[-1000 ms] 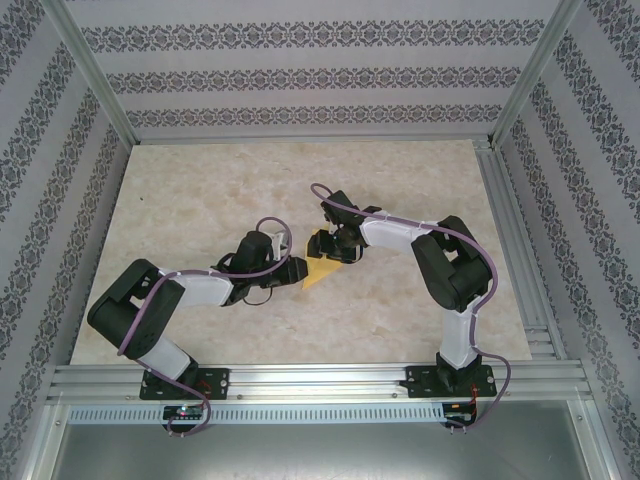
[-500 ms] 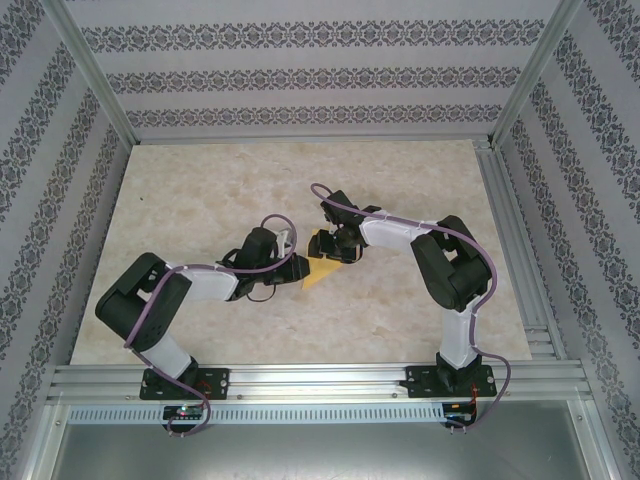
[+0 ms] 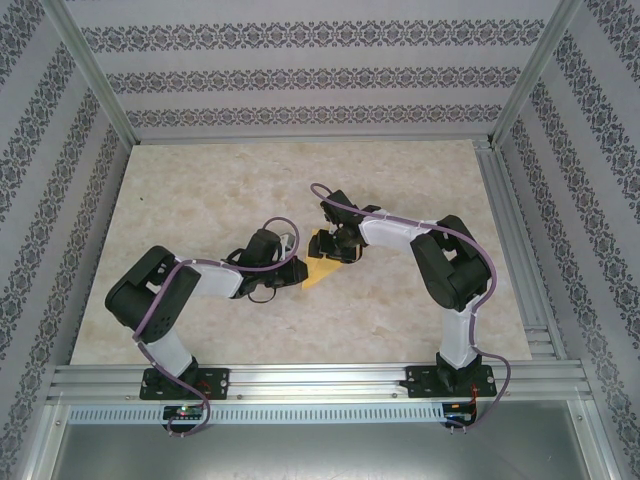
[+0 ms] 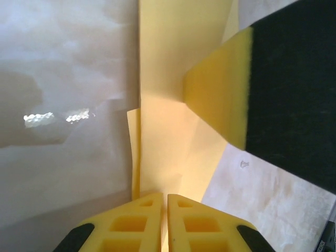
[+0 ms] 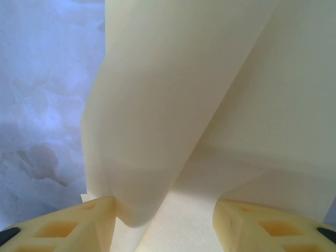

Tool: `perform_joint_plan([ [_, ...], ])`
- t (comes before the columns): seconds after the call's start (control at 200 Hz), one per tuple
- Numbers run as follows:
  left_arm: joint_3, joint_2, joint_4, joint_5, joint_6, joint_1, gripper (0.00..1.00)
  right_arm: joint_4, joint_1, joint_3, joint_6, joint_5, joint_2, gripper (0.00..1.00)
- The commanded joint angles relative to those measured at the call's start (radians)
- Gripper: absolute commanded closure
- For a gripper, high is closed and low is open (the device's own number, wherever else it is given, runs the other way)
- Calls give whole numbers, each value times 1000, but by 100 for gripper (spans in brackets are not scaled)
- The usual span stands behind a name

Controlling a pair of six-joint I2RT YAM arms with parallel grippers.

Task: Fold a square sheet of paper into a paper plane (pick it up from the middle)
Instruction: Fourth fold the wing at the center of the table.

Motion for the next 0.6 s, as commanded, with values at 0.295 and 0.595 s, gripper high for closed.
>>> perform_joint_plan([
  [0.295,-29,-99,21,-31,-41,19,80,-120,-18,-46,-17,158,126,43],
  [0.595,-66,-157,17,-95,-70,40,79,-129,-13,-34,-67,139,144,41],
])
